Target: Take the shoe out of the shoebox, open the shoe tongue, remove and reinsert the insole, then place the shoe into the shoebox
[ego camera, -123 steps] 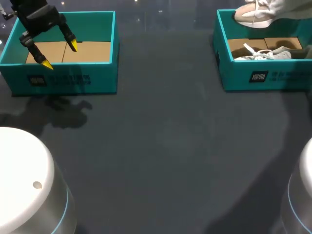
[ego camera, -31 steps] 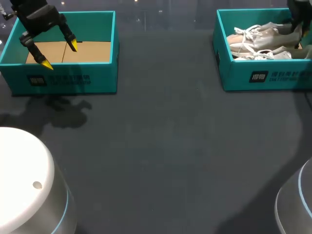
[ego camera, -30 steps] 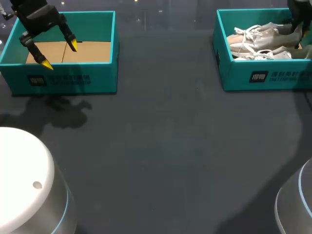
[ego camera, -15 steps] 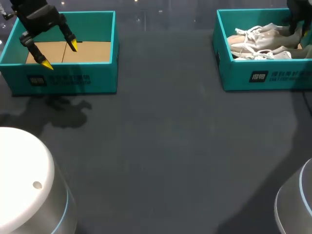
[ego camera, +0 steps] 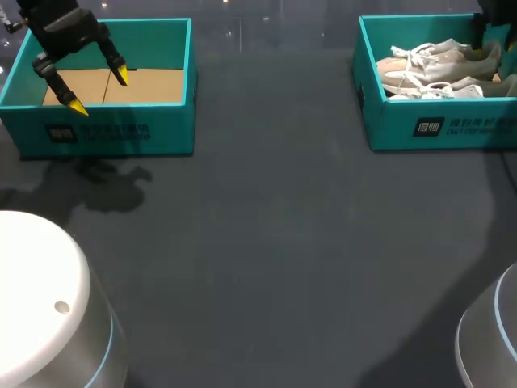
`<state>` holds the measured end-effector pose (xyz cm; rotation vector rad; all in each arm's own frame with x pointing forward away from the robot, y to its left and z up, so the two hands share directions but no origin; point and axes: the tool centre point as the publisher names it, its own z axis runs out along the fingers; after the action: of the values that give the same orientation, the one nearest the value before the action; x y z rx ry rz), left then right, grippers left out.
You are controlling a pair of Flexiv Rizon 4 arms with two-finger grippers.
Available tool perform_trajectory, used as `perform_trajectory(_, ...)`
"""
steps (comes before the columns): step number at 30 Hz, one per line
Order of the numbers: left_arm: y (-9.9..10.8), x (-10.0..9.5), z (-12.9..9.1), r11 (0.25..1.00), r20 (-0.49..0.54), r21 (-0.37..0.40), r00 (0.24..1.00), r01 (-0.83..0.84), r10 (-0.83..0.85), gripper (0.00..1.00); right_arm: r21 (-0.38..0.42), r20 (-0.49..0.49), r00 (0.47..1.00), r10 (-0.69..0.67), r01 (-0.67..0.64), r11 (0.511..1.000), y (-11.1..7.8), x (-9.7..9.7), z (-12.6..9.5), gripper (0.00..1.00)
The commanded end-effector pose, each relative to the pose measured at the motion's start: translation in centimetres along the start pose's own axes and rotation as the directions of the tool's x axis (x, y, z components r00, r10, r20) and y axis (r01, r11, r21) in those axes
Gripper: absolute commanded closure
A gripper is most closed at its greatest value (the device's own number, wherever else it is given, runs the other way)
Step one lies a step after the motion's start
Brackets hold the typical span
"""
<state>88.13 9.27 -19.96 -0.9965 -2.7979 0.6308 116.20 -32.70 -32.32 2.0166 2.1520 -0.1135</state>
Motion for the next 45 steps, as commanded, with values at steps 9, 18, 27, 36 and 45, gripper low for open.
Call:
perform_trajectory(9, 0.0, 0.0, 0.0, 1.0, -0.001, -0.002, 1.0, 0.0, 0.0, 0.0, -0.033, -0.058, 0.998, -0.004, 0.002, 0.999, -2.5, 1.6, -8.2, 0.0)
perform_trajectory(18, -0.2, 0.1, -0.6, 1.0, -0.001, 0.021, 1.0, 0.019, -0.019, 0.0, -0.045, -0.084, 0.996, -0.028, 0.025, 0.999, -4.8, 3.3, -12.4, 0.0)
perform_trajectory(27, 0.4, -0.6, -3.3, 0.748, -0.007, 0.047, 0.749, 0.662, -0.662, 0.0, -0.034, -0.078, 0.997, -0.003, 0.001, 0.999, -7.4, 5.3, -14.4, 0.0)
perform_trajectory(36, 2.4, 0.7, -6.0, 0.35, 0.473, 0.08, 0.273, 0.933, -0.838, 0.0, -0.008, -0.076, 0.997, 0.016, -0.017, 1.0, -9.8, 7.2, -15.5, 0.0)
perform_trajectory(45, 2.4, 0.7, -6.0, 0.35, 0.473, 0.08, 0.273, 0.933, -0.838, 0.0, -0.008, -0.076, 0.997, 0.016, -0.017, 1.0, -9.8, 7.2, -15.5, 0.0)
